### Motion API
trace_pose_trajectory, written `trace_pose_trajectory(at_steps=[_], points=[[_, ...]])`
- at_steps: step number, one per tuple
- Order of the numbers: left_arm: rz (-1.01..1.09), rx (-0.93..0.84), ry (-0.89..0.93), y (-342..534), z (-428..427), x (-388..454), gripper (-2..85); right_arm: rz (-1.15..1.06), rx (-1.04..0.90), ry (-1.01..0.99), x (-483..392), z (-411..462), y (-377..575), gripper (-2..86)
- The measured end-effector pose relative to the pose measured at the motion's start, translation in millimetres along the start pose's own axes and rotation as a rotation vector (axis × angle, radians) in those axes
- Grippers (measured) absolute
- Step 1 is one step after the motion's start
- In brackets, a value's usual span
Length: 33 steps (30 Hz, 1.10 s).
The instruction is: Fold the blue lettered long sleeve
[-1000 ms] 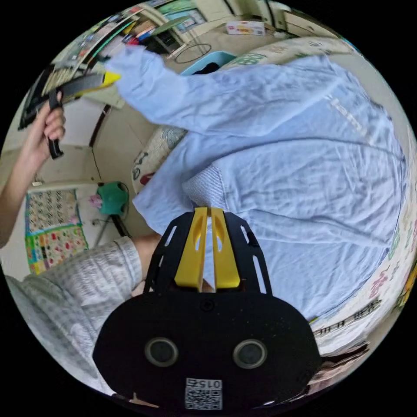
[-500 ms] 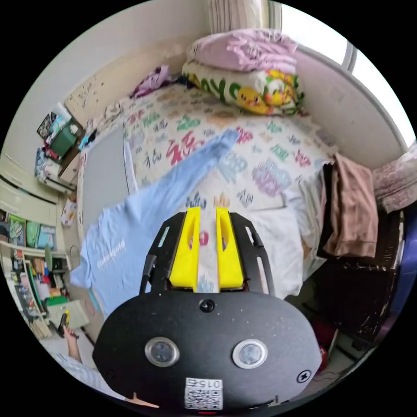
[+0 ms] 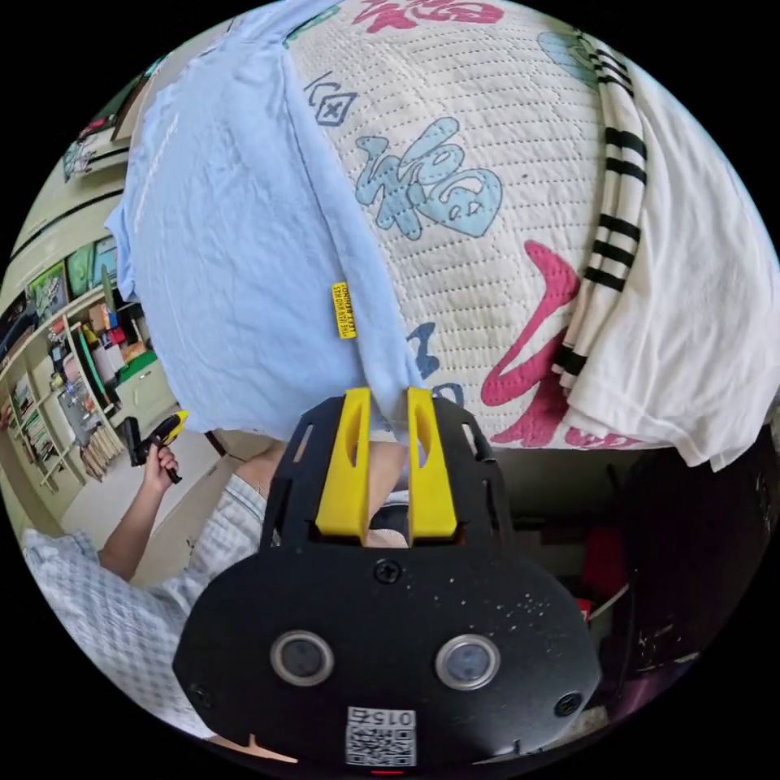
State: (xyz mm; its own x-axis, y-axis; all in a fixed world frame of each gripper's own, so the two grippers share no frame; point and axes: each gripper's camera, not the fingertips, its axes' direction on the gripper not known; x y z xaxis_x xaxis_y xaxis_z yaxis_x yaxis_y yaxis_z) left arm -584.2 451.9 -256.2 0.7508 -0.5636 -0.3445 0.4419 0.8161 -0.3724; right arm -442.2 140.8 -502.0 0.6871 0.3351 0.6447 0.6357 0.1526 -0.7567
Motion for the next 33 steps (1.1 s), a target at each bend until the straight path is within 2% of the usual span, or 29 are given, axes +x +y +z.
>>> trace_pose_trajectory(at_steps=[4, 8, 13, 21, 25, 28, 33], points=[[0.039, -0.018, -0.068, -5.0, -16.0, 9.7, 0.2, -0.109, -0.044, 0.085, -3.1, 10.3, -7.6, 0.6], [0.078, -0.017, -0.208, -13.2, -23.9, 25.4, -0.6, -0.116, -0.06, 0.054, 5.0, 26.4, -9.2, 0.3], [0.067, -0.081, -0.291, -33.1, -3.3, 24.9, -0.6, -0.088, -0.086, 0.106, -3.7, 89.2, -21.8, 0.8], [0.132, -0.141, -0.324, -50.3, 13.3, 28.2, 2.0, -0.037, -0.095, 0.074, 0.1, 136.5, -32.3, 3.3], [0.097, -0.132, -0.272, -51.9, 6.5, 12.2, 5.0, 0.013, -0.087, 0.039, 4.1, 149.7, -28.5, 4.1], [0.085, -0.123, -0.232, -54.4, 4.6, 5.2, 4.8, 0.031, -0.103, 0.095, -4.2, 168.0, -30.2, 4.0], [0.133, -0.17, -0.263, -58.9, 16.7, 1.7, 3.2, 0.068, -0.115, 0.149, -24.7, 205.8, -36.7, 3.7]])
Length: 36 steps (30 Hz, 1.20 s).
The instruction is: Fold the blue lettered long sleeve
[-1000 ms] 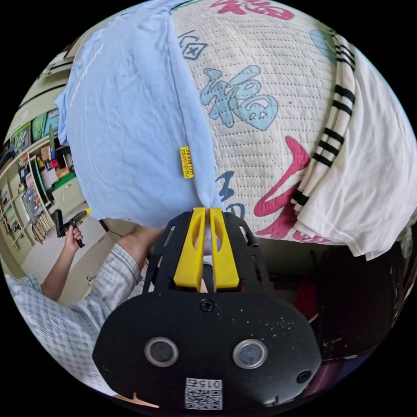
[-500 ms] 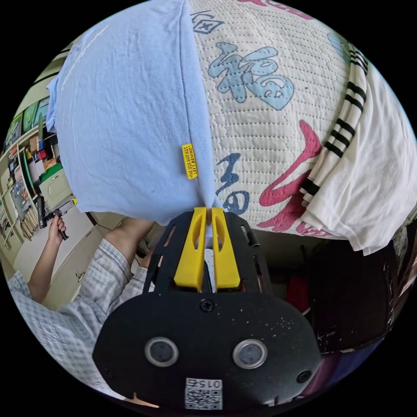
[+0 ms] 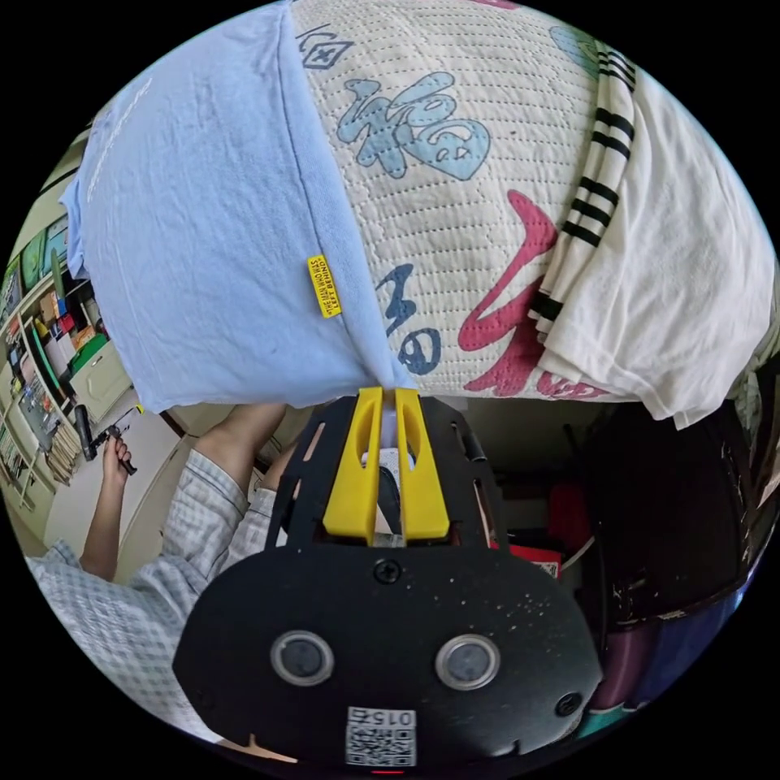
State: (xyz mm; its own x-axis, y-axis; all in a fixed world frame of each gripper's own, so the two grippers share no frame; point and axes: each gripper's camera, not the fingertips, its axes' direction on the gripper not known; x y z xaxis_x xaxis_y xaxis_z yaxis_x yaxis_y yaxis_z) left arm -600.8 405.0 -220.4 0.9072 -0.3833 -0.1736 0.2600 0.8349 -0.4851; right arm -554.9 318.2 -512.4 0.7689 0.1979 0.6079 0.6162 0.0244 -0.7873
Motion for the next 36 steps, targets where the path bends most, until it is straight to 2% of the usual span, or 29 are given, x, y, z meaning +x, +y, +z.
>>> trace_pose_trajectory(at_steps=[3, 7, 14, 18, 21, 24, 30, 32, 36], points=[[-0.005, 0.039, 0.09, -1.0, -0.3, -2.9, 3.6, 0.016, 0.015, 0.033, -9.1, 22.2, 2.5, 3.7], [0.005, 0.081, 0.18, -6.1, 5.9, -1.9, 3.2, 0.173, 0.052, -0.077, -0.4, 42.6, 7.0, 3.6], [0.067, -0.071, 0.149, -28.4, 44.5, -6.9, -0.5, 0.276, 0.078, -0.042, -27.1, 74.3, 13.5, 3.1], [0.095, -0.07, 0.119, -29.1, 39.5, -15.5, -0.7, 0.429, 0.171, -0.184, -14.6, 87.6, 34.4, 3.1], [0.073, 0.0, 0.159, -35.7, 21.0, -29.3, -0.5, 0.502, 0.21, -0.207, -10.6, 95.6, 45.8, 2.4], [0.058, 0.099, 0.203, -51.5, -0.7, -34.9, 0.4, 0.586, 0.178, -0.11, -8.5, 104.8, 46.1, 0.1], [0.133, 0.225, 0.318, -105.5, -10.0, 2.4, 4.8, 0.477, 0.234, -0.109, -29.9, 114.4, -9.5, 0.5], [0.094, 0.241, 0.335, -125.9, 0.8, 22.5, 5.4, 0.418, 0.246, -0.102, -40.9, 118.7, -40.2, 2.4], [0.024, 0.267, 0.429, -147.1, 19.1, 42.2, 5.3, 0.291, 0.358, -0.209, -52.8, 127.0, -113.2, 6.4]])
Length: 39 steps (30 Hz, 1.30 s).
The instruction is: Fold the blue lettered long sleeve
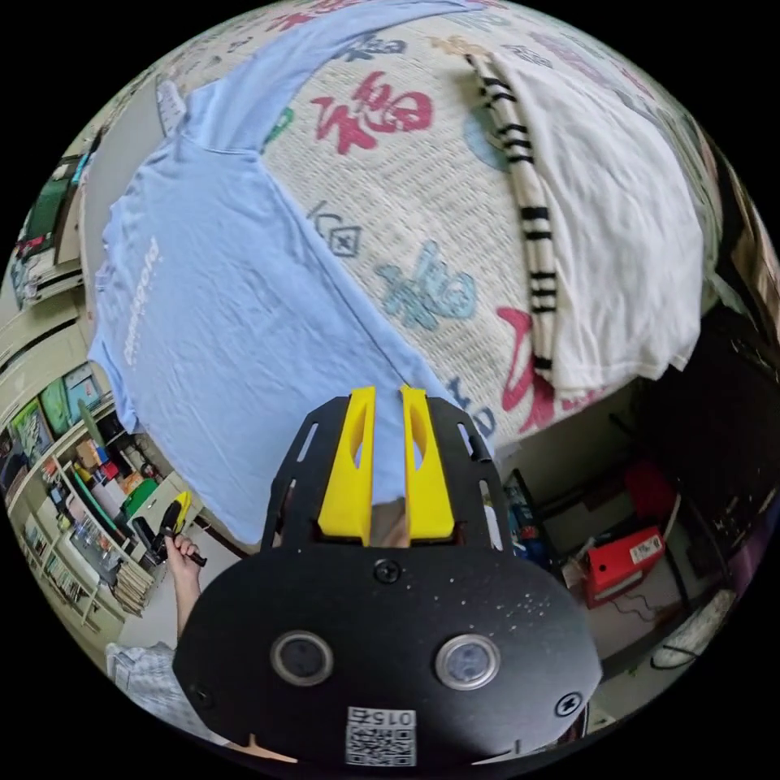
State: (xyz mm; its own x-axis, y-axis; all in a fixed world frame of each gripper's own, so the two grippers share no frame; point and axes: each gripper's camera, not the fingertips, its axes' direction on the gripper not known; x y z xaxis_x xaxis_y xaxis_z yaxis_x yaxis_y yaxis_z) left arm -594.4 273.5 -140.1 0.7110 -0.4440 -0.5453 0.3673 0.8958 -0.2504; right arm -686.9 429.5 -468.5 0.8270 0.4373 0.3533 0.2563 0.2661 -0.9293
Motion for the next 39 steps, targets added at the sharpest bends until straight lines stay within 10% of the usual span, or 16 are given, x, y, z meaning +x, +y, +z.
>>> trace_pose_trajectory(at_steps=[23, 32, 39], points=[[-0.003, -0.022, -0.451, -69.1, 123.9, 216.7, 0.0, -0.535, -0.123, -0.208, 125.9, 134.3, -233.3, 2.0], [0.366, -0.01, -0.148, -173.9, 347.6, 459.2, 5.3, -0.112, 0.373, -0.603, 323.6, 19.7, -444.9, 11.2], [0.328, -0.046, -0.31, -228.3, 456.2, 525.9, 7.3, 0.057, 0.469, -0.659, 359.4, 45.1, -531.8, 12.5]])
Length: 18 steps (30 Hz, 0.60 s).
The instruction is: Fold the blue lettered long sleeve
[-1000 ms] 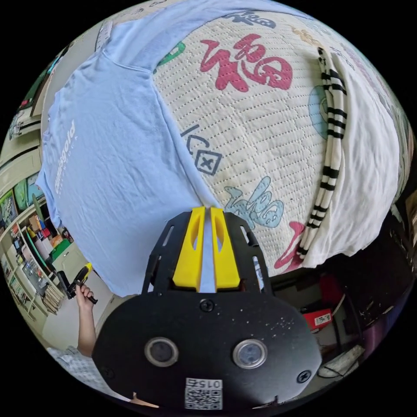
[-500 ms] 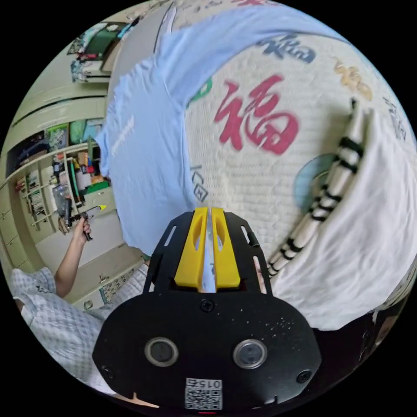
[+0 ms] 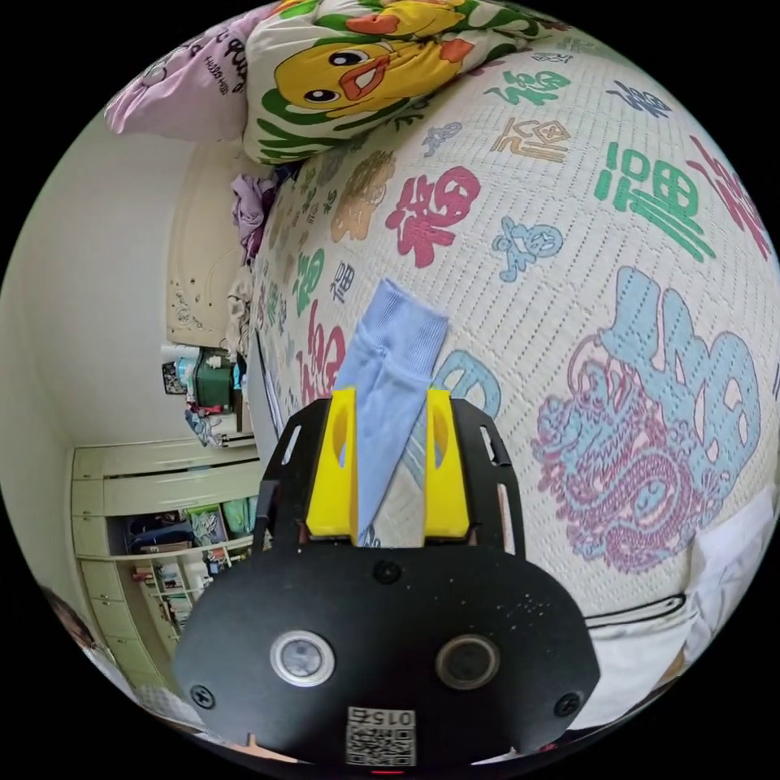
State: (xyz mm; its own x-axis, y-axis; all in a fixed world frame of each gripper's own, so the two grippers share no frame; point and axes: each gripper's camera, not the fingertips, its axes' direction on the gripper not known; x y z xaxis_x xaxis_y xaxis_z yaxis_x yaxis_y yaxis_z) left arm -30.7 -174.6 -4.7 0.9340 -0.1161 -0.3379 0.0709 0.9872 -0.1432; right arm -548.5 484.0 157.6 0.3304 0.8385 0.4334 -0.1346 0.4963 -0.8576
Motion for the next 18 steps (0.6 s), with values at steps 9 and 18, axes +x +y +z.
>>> trace_pose_trajectory(at_steps=[9, 18], points=[[0.125, -0.095, -0.292, -22.1, 39.0, 38.8, 6.5, 0.02, -0.052, 0.033, -9.5, 35.9, -41.4, 6.2], [0.015, 0.067, 0.348, -18.8, -12.4, -10.5, 7.2, -0.668, -0.101, -0.223, -191.9, 13.2, 49.4, 0.8]])
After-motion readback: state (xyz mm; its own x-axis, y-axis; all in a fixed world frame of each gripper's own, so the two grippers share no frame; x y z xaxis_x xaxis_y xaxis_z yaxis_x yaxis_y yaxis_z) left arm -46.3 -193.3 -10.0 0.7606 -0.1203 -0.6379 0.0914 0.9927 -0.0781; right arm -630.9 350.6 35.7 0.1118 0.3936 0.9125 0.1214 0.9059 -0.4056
